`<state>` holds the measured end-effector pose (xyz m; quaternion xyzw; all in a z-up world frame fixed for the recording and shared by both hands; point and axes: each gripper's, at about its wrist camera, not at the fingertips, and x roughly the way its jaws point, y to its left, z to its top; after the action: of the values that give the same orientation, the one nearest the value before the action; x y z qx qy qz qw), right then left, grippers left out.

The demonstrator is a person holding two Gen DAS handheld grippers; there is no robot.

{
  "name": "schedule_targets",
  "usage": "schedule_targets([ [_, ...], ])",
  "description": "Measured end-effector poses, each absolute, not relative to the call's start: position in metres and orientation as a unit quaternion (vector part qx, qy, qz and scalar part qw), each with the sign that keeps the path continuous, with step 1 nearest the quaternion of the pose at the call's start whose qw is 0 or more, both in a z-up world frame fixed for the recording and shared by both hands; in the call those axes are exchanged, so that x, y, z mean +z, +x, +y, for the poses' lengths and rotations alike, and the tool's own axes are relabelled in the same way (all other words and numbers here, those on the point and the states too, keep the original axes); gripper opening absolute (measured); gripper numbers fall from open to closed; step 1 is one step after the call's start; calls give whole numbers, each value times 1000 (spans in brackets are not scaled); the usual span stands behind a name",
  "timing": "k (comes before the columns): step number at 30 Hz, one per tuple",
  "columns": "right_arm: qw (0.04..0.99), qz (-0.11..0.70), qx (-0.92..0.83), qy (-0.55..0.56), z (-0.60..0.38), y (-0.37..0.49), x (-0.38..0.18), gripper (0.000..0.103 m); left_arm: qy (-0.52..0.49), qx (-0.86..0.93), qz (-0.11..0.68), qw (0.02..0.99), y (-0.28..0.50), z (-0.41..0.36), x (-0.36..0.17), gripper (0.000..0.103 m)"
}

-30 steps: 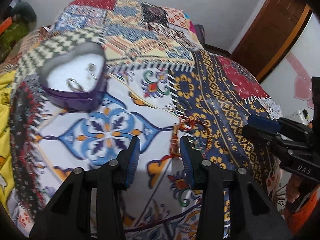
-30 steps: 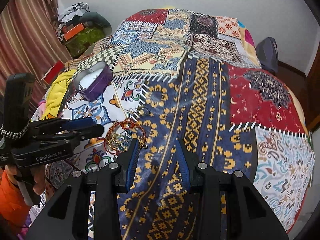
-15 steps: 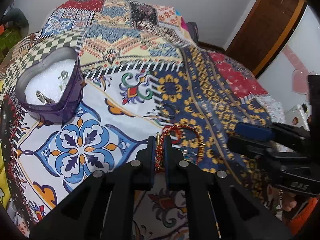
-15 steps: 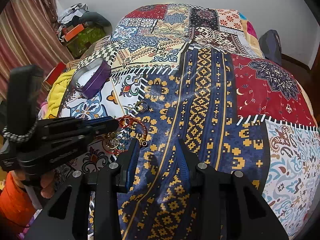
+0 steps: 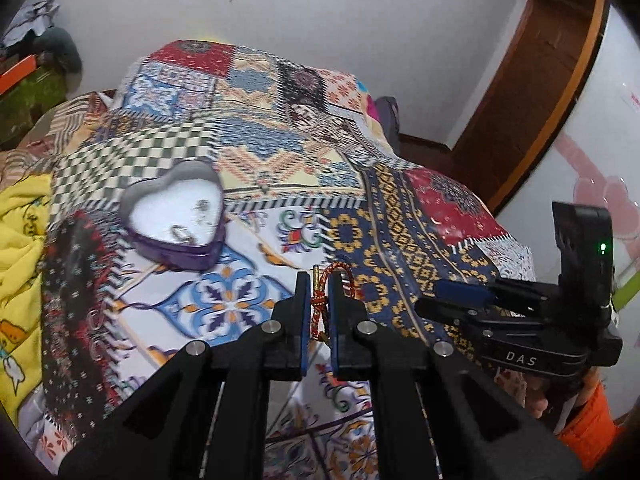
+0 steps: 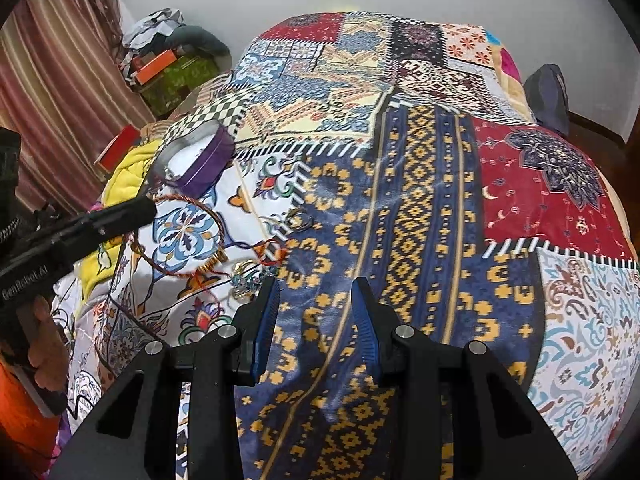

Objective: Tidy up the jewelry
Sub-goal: 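Grasp the red braided bracelet with the left gripper while the right grasps the blue beaded bracelet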

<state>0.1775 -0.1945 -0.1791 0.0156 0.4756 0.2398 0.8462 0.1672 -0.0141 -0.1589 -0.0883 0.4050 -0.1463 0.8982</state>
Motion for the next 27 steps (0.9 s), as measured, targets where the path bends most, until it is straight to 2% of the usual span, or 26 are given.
schedule_targets([
  [18, 823, 491, 284, -30, -133, 177, -192, 34, -89, -69, 443, 890, 144, 40, -204, 6],
  [27, 807, 490, 327, -37, -102, 168, -191, 34, -120, -39, 446, 886, 139, 75, -215, 6],
])
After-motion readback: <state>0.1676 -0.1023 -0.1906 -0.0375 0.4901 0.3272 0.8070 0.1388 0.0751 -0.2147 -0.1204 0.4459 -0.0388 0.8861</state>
